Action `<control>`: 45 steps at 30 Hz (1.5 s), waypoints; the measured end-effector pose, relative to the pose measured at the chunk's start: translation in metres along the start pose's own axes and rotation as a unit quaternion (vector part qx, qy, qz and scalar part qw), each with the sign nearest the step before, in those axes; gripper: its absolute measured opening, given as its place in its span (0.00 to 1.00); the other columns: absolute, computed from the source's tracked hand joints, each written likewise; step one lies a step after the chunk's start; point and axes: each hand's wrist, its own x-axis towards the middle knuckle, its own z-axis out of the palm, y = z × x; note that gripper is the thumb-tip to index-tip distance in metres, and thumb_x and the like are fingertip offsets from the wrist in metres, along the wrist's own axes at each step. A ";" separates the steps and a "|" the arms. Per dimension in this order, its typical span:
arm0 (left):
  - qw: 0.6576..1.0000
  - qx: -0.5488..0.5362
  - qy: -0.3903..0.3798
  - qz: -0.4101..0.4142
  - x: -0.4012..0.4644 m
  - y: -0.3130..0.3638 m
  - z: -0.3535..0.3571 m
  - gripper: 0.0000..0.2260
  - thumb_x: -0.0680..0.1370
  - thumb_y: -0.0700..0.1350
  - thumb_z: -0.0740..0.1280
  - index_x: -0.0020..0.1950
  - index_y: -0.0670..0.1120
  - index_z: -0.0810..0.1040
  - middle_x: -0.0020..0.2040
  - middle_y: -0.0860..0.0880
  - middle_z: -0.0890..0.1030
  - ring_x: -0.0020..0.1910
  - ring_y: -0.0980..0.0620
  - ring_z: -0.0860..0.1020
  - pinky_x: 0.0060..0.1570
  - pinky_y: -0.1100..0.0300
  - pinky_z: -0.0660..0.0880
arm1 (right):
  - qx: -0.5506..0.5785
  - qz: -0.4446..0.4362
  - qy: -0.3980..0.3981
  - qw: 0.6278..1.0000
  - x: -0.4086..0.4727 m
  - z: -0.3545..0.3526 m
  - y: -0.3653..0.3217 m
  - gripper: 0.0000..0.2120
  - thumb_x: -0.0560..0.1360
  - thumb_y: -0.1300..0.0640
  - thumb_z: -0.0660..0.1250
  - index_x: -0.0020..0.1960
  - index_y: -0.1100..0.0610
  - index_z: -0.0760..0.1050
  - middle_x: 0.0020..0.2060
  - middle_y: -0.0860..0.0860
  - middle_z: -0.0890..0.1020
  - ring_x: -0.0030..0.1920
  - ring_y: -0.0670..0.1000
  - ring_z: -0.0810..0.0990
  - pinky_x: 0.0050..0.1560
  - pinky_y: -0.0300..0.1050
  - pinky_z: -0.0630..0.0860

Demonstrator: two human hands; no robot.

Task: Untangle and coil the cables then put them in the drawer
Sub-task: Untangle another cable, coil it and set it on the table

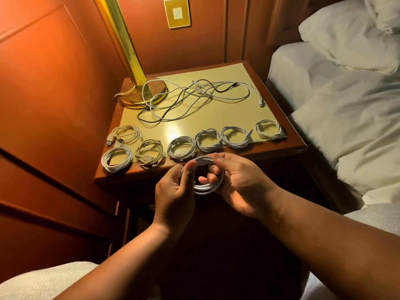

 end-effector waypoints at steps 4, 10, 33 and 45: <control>0.995 0.039 -0.086 0.012 0.001 0.003 0.001 0.25 0.78 0.64 0.63 0.36 0.43 0.75 0.29 0.51 0.72 0.29 0.57 0.68 0.31 0.56 0.65 | -0.028 -0.002 0.106 0.994 0.009 -0.005 -0.001 0.10 0.82 0.61 0.58 0.54 0.63 0.77 0.27 0.49 0.72 0.28 0.45 0.68 0.46 0.48 0.77; 0.986 0.117 -0.096 0.064 0.021 0.011 -0.016 0.04 0.81 0.48 0.66 0.54 0.53 0.79 0.40 0.58 0.79 0.39 0.63 0.77 0.38 0.65 0.72 | -0.421 -0.078 0.145 0.892 0.010 -0.012 -0.011 0.07 0.83 0.56 0.59 0.49 0.55 0.74 0.44 0.54 0.79 0.42 0.52 0.77 0.49 0.52 0.79; 0.945 -0.250 -0.168 -0.128 0.005 0.026 -0.006 0.22 0.75 0.33 0.68 0.67 0.47 0.72 0.53 0.50 0.85 0.53 0.49 0.83 0.52 0.60 0.79 | -0.189 -0.086 0.053 0.977 0.010 -0.013 0.001 0.09 0.84 0.60 0.56 0.50 0.59 0.74 0.34 0.51 0.73 0.35 0.47 0.71 0.42 0.45 0.73; 0.852 -0.411 -0.200 -0.256 0.006 0.018 -0.005 0.29 0.70 0.38 0.70 0.69 0.54 0.69 0.57 0.41 0.83 0.52 0.45 0.81 0.61 0.45 0.71 | -0.349 -0.126 -0.008 0.928 0.008 -0.014 0.000 0.03 0.81 0.57 0.63 0.53 0.56 0.70 0.45 0.56 0.79 0.43 0.48 0.80 0.44 0.41 0.78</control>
